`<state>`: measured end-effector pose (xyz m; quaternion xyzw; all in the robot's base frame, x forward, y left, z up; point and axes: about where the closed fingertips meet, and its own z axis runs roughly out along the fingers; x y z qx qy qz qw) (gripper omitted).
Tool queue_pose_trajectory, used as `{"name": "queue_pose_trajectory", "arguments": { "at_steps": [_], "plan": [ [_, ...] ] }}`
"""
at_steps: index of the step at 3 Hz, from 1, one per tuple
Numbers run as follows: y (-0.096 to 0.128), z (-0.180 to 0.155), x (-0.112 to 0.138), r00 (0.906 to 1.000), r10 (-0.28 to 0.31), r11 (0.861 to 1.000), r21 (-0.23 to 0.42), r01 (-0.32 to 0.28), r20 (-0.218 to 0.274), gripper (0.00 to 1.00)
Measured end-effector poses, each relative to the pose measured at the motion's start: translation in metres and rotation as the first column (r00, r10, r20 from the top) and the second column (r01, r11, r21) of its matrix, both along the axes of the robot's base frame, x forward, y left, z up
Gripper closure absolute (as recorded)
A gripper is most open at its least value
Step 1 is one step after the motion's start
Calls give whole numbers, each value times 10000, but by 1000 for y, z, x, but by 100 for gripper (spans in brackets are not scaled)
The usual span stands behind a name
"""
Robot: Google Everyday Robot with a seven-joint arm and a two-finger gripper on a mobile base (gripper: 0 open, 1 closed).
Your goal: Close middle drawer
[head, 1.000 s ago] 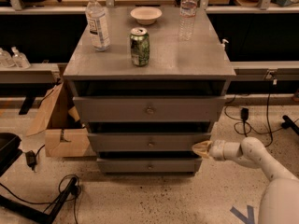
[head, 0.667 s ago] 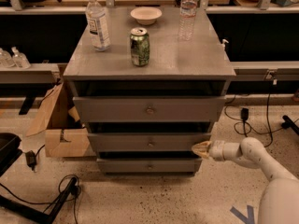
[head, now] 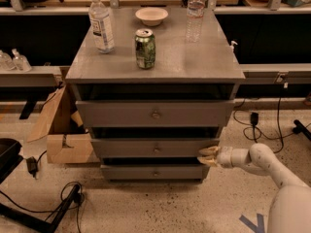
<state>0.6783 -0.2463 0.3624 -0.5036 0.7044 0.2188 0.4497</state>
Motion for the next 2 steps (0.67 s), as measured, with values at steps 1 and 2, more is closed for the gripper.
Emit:
{"name": "queue_pose_trajectory", "arguments": {
  "at_steps": [1, 2],
  "plan": [
    [3, -1, 0, 10000, 38, 10000, 24, -38, -21, 85],
    [6, -3, 0, 10000, 72, 10000, 45, -72, -40, 100]
  ]
}}
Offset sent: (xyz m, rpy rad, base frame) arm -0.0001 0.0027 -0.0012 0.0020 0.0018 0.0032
